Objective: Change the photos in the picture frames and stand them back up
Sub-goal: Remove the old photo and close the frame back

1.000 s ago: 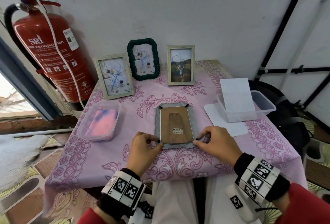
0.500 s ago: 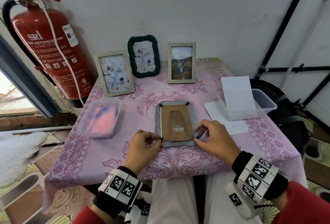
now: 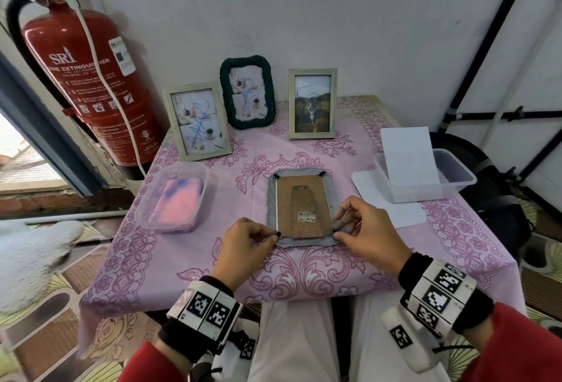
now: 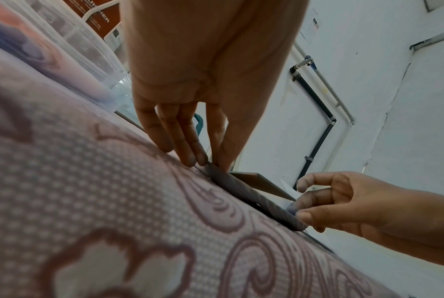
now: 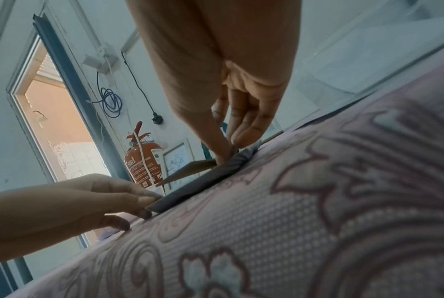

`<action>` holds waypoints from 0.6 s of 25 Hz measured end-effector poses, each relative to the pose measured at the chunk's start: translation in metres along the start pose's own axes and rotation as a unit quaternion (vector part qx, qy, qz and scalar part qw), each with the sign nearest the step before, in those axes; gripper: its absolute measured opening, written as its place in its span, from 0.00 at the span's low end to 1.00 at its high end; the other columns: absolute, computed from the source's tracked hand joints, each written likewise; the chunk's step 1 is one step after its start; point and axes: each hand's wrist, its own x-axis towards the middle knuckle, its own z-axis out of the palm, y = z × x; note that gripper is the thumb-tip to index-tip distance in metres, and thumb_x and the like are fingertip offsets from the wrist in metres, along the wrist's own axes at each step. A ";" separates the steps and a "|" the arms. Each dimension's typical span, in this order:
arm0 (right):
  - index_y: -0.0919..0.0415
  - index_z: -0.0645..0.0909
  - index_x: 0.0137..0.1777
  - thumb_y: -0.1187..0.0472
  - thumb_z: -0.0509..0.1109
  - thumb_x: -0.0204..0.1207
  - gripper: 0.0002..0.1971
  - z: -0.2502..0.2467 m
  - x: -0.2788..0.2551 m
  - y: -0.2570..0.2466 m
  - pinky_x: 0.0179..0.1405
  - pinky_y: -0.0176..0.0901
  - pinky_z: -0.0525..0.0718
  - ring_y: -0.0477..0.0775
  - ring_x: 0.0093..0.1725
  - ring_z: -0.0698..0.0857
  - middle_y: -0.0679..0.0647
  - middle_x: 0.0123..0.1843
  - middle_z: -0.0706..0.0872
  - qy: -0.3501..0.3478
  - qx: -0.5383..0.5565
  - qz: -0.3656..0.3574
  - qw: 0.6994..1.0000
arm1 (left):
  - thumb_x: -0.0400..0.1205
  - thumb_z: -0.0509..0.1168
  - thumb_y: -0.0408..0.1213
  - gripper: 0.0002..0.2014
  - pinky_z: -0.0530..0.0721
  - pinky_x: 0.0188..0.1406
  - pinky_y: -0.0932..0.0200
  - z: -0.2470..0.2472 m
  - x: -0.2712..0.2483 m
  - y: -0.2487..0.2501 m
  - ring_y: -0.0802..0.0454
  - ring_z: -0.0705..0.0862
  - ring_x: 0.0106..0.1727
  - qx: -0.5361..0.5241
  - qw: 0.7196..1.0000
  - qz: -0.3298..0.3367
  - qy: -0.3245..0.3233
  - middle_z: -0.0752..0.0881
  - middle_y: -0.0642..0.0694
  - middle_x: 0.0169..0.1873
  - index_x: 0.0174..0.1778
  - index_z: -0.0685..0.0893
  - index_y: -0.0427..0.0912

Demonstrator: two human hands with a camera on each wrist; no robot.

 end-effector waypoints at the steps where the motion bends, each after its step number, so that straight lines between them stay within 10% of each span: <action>1: 0.61 0.80 0.45 0.74 0.78 0.63 0.15 -0.002 0.001 0.000 0.32 0.23 0.77 0.44 0.31 0.80 0.56 0.38 0.87 -0.006 -0.005 0.001 1.000 | 0.75 0.72 0.36 0.05 0.72 0.35 0.82 0.000 0.000 0.001 0.61 0.80 0.39 -0.002 1.000 -0.001 -0.002 0.83 0.48 0.41 0.45 0.91 0.45; 15: 0.57 0.78 0.41 0.75 0.77 0.63 0.15 -0.004 0.003 0.000 0.29 0.25 0.77 0.41 0.28 0.79 0.51 0.29 0.84 -0.029 -0.028 -0.053 0.998 | 0.73 0.74 0.35 0.03 0.74 0.32 0.80 -0.001 0.002 0.001 0.55 0.84 0.39 -0.013 1.000 -0.016 -0.002 0.87 0.46 0.39 0.40 0.91 0.43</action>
